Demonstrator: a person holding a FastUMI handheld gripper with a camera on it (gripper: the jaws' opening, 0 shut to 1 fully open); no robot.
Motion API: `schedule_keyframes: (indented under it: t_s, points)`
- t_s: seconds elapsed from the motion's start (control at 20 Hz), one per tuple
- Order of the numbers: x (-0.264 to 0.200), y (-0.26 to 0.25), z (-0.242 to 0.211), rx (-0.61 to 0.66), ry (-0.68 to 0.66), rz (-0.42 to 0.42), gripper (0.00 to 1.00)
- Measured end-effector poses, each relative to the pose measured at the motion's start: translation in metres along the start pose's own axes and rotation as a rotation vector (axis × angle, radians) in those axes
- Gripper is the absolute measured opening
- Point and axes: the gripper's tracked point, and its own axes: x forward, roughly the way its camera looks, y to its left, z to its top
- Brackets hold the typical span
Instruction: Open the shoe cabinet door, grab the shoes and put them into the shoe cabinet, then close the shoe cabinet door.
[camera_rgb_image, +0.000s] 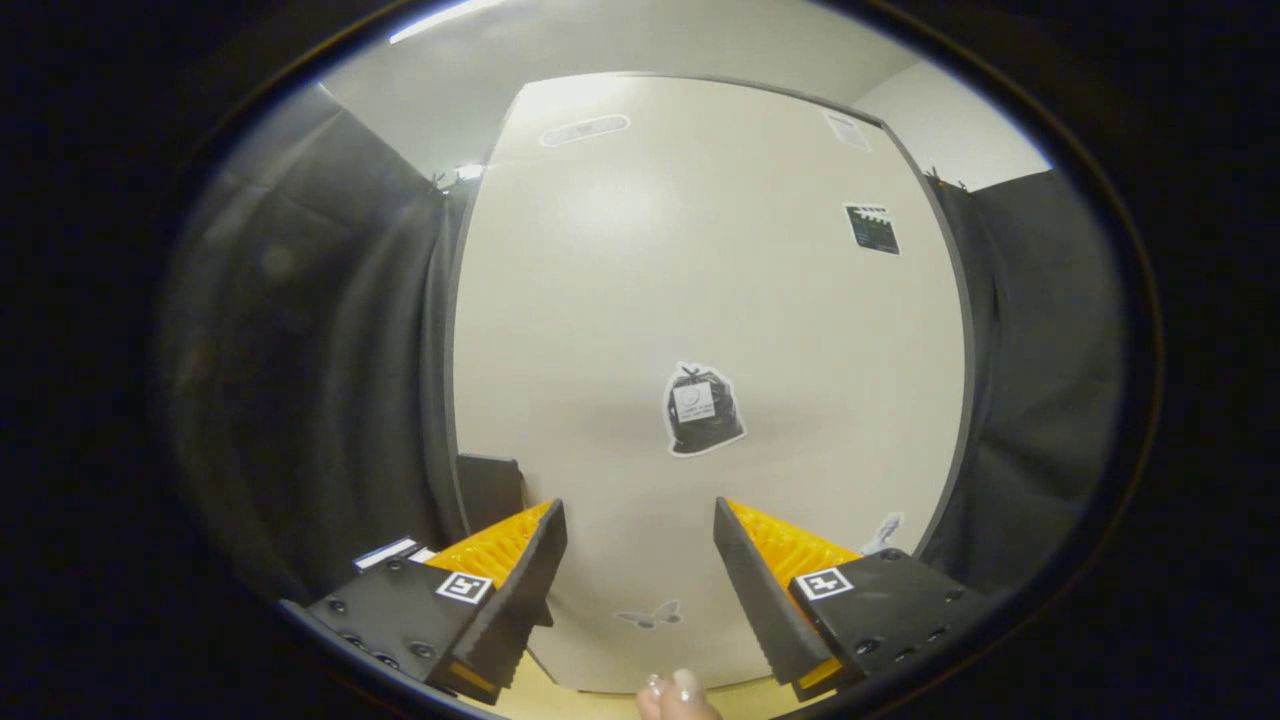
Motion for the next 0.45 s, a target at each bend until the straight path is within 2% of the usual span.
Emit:
schedule_keyframes:
  t_s: [0.45]
  points:
    - [0.0021, 0.0004, -0.002, -0.004, 0.001, -0.008, 0.97]
